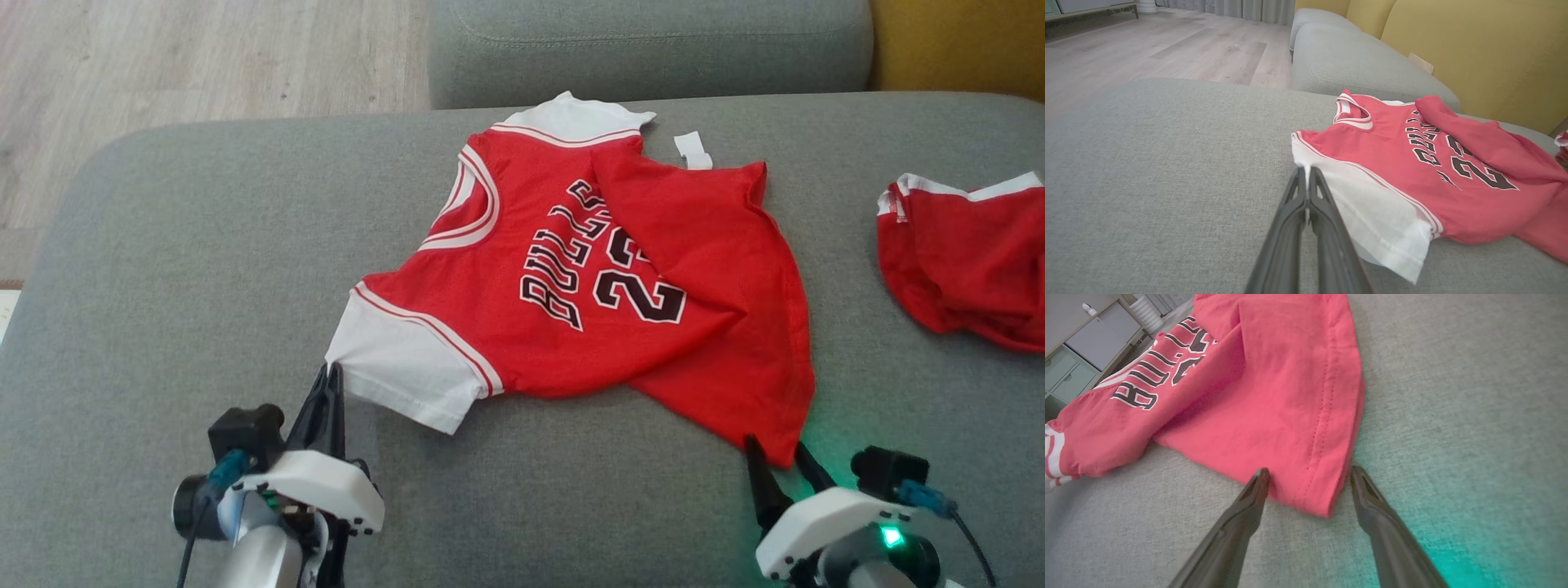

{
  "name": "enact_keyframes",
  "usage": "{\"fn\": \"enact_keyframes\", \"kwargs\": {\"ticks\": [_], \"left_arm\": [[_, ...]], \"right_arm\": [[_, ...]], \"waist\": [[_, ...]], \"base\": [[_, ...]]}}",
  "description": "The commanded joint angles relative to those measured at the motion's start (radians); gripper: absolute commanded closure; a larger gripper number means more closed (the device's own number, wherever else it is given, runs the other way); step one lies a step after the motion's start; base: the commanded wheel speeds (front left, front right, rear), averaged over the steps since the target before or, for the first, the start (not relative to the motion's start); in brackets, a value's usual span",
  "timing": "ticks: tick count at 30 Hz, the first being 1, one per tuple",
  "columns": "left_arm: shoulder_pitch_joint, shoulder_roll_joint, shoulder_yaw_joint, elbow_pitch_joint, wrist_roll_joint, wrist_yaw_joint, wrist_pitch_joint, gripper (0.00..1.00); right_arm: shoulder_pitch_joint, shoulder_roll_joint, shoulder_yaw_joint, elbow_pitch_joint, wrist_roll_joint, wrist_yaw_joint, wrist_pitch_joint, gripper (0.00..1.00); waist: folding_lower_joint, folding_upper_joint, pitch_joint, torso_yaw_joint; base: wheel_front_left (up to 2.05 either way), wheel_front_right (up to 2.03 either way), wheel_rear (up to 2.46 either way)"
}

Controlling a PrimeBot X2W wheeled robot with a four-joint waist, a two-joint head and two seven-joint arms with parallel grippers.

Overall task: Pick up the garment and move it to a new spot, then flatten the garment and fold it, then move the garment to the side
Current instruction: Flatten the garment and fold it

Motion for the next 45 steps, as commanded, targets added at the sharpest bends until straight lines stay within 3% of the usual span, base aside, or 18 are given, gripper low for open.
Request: {"fn": "enact_keyframes", "kwargs": {"ticks": [1,3,4,5,6,13,20,28,34,38,45], "left_arm": [[-0.032,0.011,0.034,-0.033,0.008,0.002,-0.012,1.0],[-0.033,0.011,0.034,-0.032,0.01,0.0,-0.012,1.0],[-0.033,0.011,0.034,-0.031,0.011,0.0,-0.012,1.0],[-0.035,0.011,0.035,-0.031,0.011,0.0,-0.012,1.0],[-0.035,0.011,0.035,-0.031,0.011,0.0,-0.012,1.0],[-0.033,0.01,0.059,-0.049,-0.026,0.002,-0.012,1.0],[-0.034,0.01,0.128,-0.154,-0.092,-0.02,-0.012,1.0],[-0.151,0.022,0.188,-0.274,-0.111,-0.075,-0.012,1.0],[-0.285,0.035,0.222,-0.384,-0.156,-0.092,0.0,1.0],[-0.329,0.041,0.232,-0.464,-0.175,-0.085,0.032,1.0],[-0.378,0.047,0.261,-0.645,-0.219,-0.009,0.183,1.0]], "right_arm": [[-0.04,-0.002,0.042,0.006,0.011,-0.001,-0.006,0.0],[-0.051,-0.002,0.065,0.029,0.007,-0.001,-0.012,0.0],[-0.055,-0.002,0.071,0.041,0.007,-0.001,-0.014,0.1],[-0.06,-0.002,0.077,0.053,0.01,-0.001,-0.015,0.68],[-0.064,-0.002,0.084,0.063,0.011,-0.001,-0.016,1.0],[-0.101,-0.002,0.114,0.066,0.013,-0.001,-0.07,1.0],[-0.179,-0.011,0.153,-0.085,-0.043,-0.001,-0.094,1.0],[-0.35,-0.129,0.177,-0.374,-0.088,-0.001,-0.001,1.0],[-0.455,-0.209,0.186,-0.559,-0.075,-0.001,0.102,1.0],[-0.468,-0.233,0.173,-0.641,-0.065,-0.001,0.156,1.0],[-0.419,-0.219,0.073,-0.803,-0.067,-0.001,0.292,1.0]], "waist": [[0.0,0.0,0.001,0.0],[0.0,0.0,0.002,0.001],[0.0,0.0,0.002,0.001],[0.0,0.0,0.002,0.001],[0.0,0.0,0.002,0.001],[0.0,0.0,-0.018,-0.015],[0.0,0.0,-0.061,-0.068],[0.0,0.0,-0.111,-0.116],[0.0,0.0,-0.143,-0.122],[0.0,0.0,-0.152,-0.12],[0.0,0.0,-0.127,-0.113]], "base": [[0.0,0.0,0.0],[0.0,0.0,0.0],[0.0,0.0,0.0],[0.0,0.0,0.0],[0.0,0.0,0.0],[0.0,0.0,0.0],[0.0,0.0,0.0],[0.0,0.0,0.0],[0.0,0.0,0.0],[0.0,0.0,0.0],[0.0,0.0,0.0]]}}
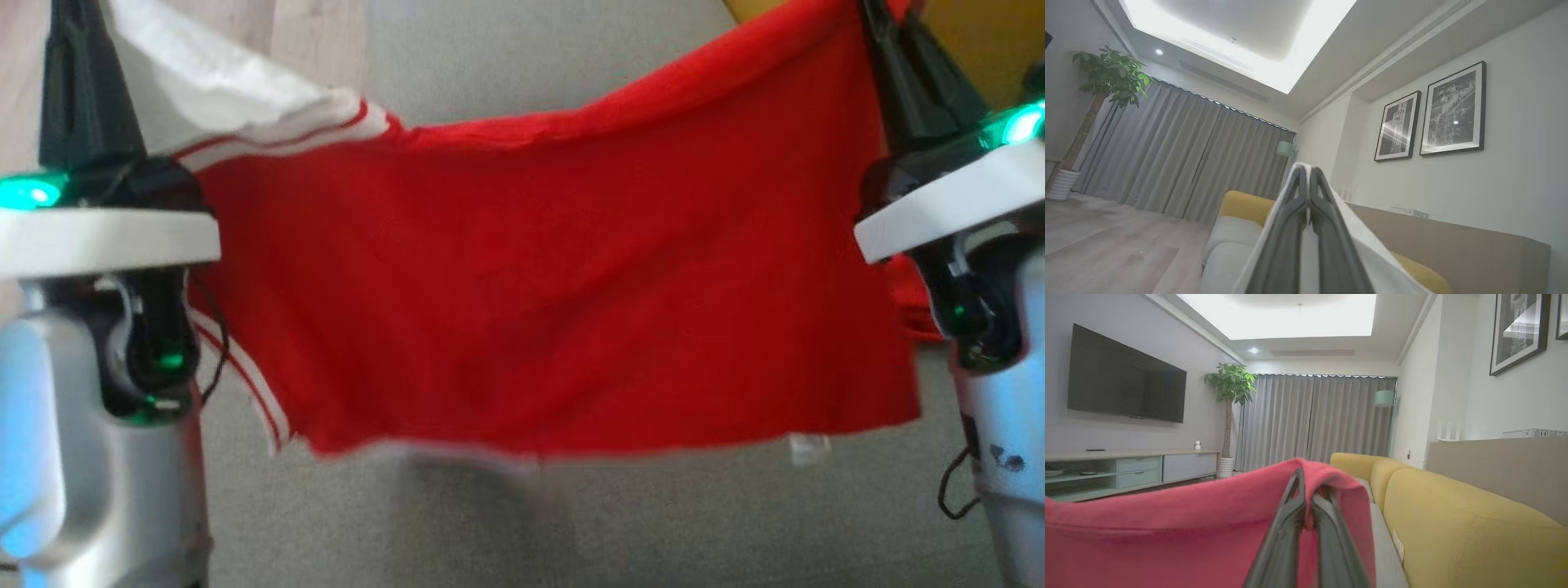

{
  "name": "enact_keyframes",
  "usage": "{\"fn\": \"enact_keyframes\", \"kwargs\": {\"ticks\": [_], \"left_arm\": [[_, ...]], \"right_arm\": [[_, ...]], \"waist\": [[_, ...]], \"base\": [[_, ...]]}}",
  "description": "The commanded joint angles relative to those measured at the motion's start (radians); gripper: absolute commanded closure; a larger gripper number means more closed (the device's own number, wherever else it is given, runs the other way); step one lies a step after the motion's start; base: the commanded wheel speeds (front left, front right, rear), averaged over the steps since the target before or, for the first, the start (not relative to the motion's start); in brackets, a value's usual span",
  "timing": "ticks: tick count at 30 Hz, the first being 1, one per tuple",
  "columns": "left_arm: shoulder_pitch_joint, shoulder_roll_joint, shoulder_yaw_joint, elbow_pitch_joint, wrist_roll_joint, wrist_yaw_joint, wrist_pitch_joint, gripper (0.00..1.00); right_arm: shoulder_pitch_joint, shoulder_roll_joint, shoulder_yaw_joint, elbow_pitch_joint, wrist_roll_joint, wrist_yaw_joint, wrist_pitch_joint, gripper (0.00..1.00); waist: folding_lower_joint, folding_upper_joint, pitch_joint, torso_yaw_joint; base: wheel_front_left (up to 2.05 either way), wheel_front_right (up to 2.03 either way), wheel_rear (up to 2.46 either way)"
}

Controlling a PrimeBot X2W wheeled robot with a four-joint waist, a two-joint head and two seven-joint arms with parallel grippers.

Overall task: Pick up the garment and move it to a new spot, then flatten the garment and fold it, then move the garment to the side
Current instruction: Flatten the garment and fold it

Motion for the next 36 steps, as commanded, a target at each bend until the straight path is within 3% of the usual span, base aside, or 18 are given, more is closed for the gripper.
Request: {"fn": "enact_keyframes", "kwargs": {"ticks": [1,7,11,18,25,29,31,36], "left_arm": [[-0.078,0.038,0.03,-0.037,-0.001,0.003,0.013,1.0],[-0.215,0.087,-0.001,0.029,0.011,-0.006,0.109,1.0],[-0.393,0.147,-0.021,0.195,0.048,-0.04,0.119,1.0],[-0.796,0.217,-0.058,0.581,0.129,-0.093,-0.033,1.0],[-1.097,0.224,-0.085,0.861,0.177,-0.106,-0.179,1.0],[-1.138,0.205,-0.078,0.947,0.17,-0.115,-0.201,1.0],[-1.118,0.189,-0.072,0.976,0.152,-0.125,-0.203,1.0],[-1.029,0.169,-0.067,0.993,0.14,-0.138,-0.204,1.0]], "right_arm": [[-0.021,0.009,0.005,-0.036,-0.006,-0.001,0.012,1.0],[-0.091,0.014,-0.012,-0.018,-0.03,-0.001,0.063,1.0],[-0.247,-0.014,0.019,0.079,-0.047,-0.001,0.049,1.0],[-0.667,-0.047,0.113,0.448,-0.105,-0.001,-0.051,1.0],[-0.977,-0.005,0.057,0.782,-0.19,-0.001,-0.295,1.0],[-1.021,0.026,0.012,0.926,-0.218,-0.001,-0.405,1.0],[-1.003,0.049,-0.038,1.005,-0.199,-0.001,-0.422,1.0],[-0.935,0.074,-0.023,1.118,-0.231,-0.001,-0.442,1.0]], "waist": [[0.0,-0.0001,0.017,0.002],[0.0,-0.0001,0.15,0.007],[0.0,-0.0001,0.3,0.026],[0.0,-0.0001,0.484,0.065],[0.0,-0.0001,0.534,0.102],[0.0,-0.0001,0.54,0.119],[0.0,-0.0001,0.542,0.123],[0.0,-0.0001,0.551,0.139]], "base": [[0.0,0.0,0.0],[0.0,0.0,0.0],[0.0,0.0,0.0],[0.0,0.0,0.0],[0.0,0.0,0.0],[0.0,0.0,0.0],[0.0,0.0,0.0],[0.0,0.0,0.0]]}}
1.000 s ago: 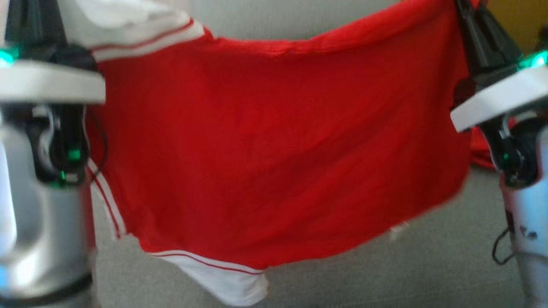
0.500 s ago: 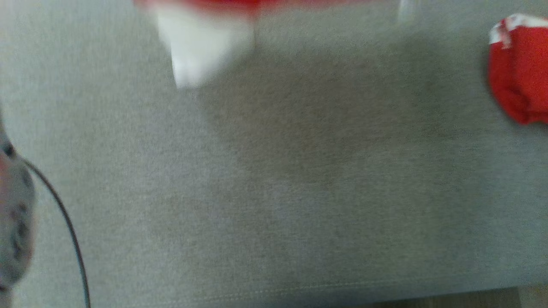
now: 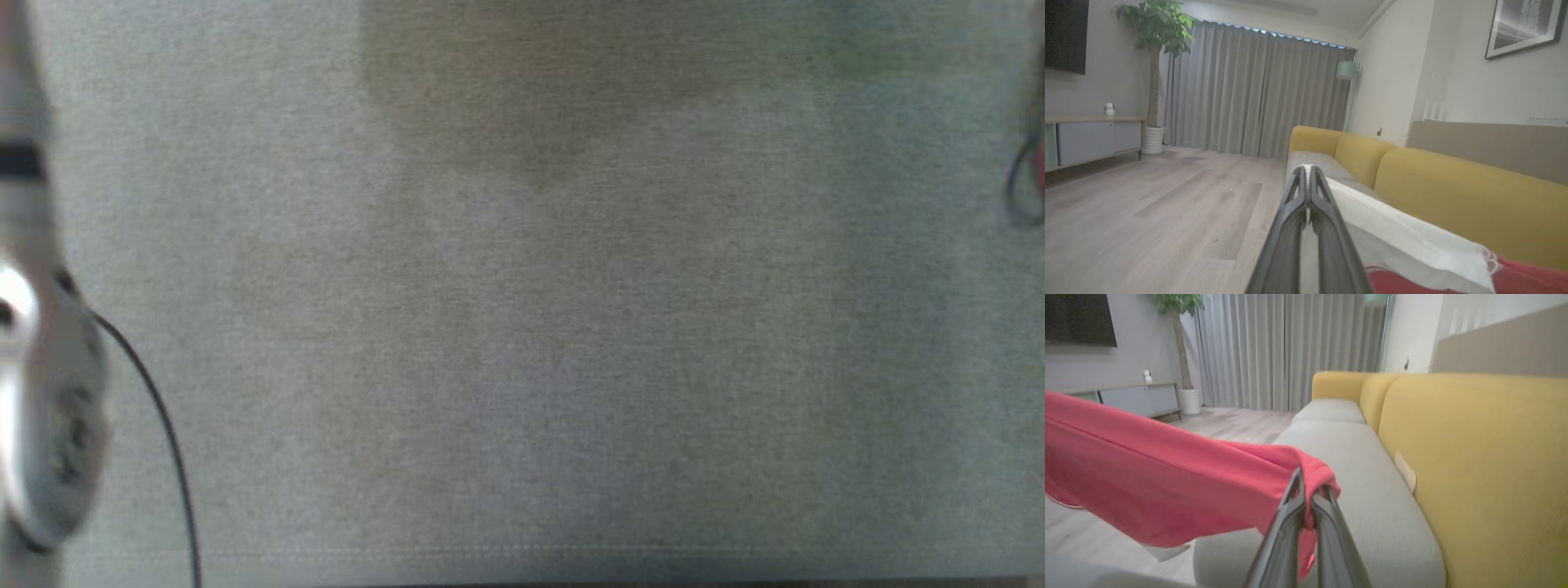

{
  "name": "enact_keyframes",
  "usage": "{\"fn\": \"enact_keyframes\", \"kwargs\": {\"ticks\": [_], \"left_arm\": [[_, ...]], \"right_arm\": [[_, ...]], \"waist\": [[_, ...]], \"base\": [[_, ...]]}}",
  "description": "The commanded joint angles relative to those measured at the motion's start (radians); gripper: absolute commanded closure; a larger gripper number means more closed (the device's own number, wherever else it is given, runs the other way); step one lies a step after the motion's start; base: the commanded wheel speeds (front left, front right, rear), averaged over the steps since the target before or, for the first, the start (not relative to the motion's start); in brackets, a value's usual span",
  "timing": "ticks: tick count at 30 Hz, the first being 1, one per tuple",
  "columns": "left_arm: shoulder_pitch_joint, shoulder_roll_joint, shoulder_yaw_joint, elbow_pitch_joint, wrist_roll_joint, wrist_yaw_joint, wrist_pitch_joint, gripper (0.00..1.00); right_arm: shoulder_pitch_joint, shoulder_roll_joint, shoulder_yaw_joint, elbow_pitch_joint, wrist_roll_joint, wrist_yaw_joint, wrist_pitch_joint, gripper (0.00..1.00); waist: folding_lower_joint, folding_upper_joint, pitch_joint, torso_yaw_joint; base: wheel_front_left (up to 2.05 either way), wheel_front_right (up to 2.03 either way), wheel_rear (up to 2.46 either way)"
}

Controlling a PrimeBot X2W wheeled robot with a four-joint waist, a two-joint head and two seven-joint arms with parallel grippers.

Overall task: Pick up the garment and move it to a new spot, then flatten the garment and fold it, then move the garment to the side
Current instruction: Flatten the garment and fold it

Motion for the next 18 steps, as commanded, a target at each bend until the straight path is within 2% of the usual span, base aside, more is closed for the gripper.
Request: {"fn": "enact_keyframes", "kwargs": {"ticks": [1,8,10,13,18], "left_arm": [[0.011,0.049,0.013,-0.026,-0.006,0.0,-0.005,1.0],[0.251,0.025,-0.007,-0.053,-0.01,-0.008,-0.005,1.0],[0.37,0.026,-0.038,-0.085,-0.032,-0.008,-0.005,1.0],[0.502,0.046,-0.074,-0.119,-0.063,-0.008,-0.005,1.0],[0.706,0.109,-0.197,-0.192,-0.104,-0.008,-0.005,1.0]], "right_arm": [[0.008,0.025,0.005,-0.015,-0.004,-0.001,-0.008,1.0],[0.16,0.045,0.099,0.081,0.033,-0.001,-0.016,1.0],[0.239,0.049,0.158,0.11,0.086,-0.001,0.016,1.0],[0.326,0.046,0.239,0.103,0.146,-0.001,0.057,1.0],[0.463,-0.016,0.397,0.03,0.265,-0.001,0.141,1.0]], "waist": [[-0.0002,0.0001,0.0,0.007],[-0.0002,0.0001,-0.045,0.033],[-0.0002,0.0001,-0.092,0.036],[-0.0002,0.0001,-0.15,0.034],[-0.0002,0.0001,-0.24,0.034]], "base": [[0.0,0.0,0.0],[0.0,0.0,0.0],[0.0,0.0,0.0],[0.0,0.0,0.0],[0.0,0.0,0.0]]}}
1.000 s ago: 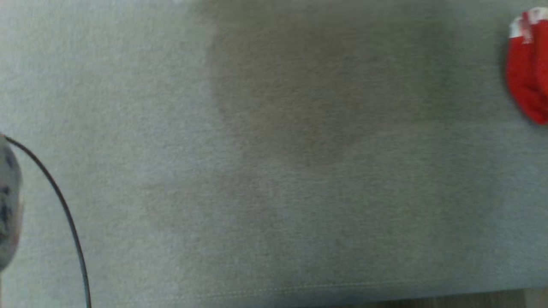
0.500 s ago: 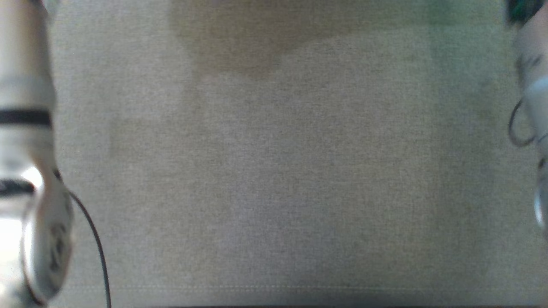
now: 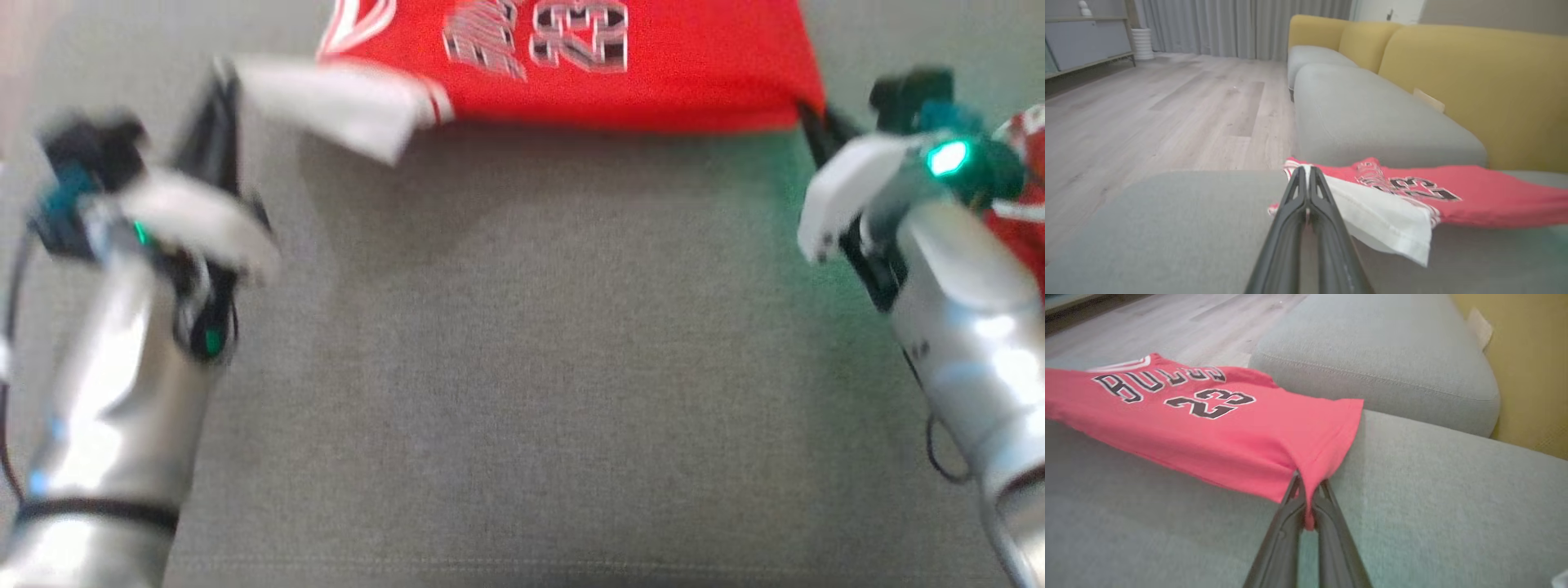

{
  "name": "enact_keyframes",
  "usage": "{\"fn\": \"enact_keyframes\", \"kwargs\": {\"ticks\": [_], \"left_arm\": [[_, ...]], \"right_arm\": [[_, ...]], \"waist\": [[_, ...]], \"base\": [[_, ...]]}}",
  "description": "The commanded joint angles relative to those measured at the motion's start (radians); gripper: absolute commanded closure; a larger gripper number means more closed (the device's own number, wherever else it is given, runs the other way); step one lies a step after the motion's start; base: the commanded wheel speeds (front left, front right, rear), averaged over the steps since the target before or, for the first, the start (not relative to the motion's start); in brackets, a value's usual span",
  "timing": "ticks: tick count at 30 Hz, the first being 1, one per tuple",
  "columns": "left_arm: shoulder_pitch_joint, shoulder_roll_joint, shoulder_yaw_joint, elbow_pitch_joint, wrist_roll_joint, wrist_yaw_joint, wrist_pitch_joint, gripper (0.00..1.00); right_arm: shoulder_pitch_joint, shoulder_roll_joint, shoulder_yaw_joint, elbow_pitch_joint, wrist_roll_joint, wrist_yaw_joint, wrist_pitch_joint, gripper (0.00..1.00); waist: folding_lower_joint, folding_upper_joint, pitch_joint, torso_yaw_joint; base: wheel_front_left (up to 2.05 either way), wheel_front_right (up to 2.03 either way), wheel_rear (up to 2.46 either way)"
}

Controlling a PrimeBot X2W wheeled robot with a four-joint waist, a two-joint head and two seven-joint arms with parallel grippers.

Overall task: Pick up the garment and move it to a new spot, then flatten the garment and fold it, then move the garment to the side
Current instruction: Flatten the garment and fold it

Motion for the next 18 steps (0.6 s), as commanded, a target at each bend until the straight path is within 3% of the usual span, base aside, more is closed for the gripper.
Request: {"fn": "enact_keyframes", "kwargs": {"ticks": [1,13,18], "left_arm": [[-0.013,0.062,0.017,-0.047,-0.01,0.001,-0.005,1.0],[0.331,0.25,-0.168,-0.248,-0.136,0.001,-0.002,1.0],[0.43,0.328,-0.244,-0.348,-0.2,0.001,0.051,1.0]], "right_arm": [[0.005,-0.016,0.027,-0.043,0.023,-0.001,0.008,1.0],[0.213,-0.243,0.346,-0.344,0.361,-0.001,0.195,1.0],[0.276,-0.329,0.453,-0.424,0.455,-0.001,0.255,1.0]], "waist": [[0.0,0.0,-0.058,0.001],[0.0,0.0,-0.222,0.027],[0.0,0.0,-0.268,0.04]], "base": [[0.0,0.0,0.0],[0.0,0.0,0.0],[0.0,0.0,0.0]]}}
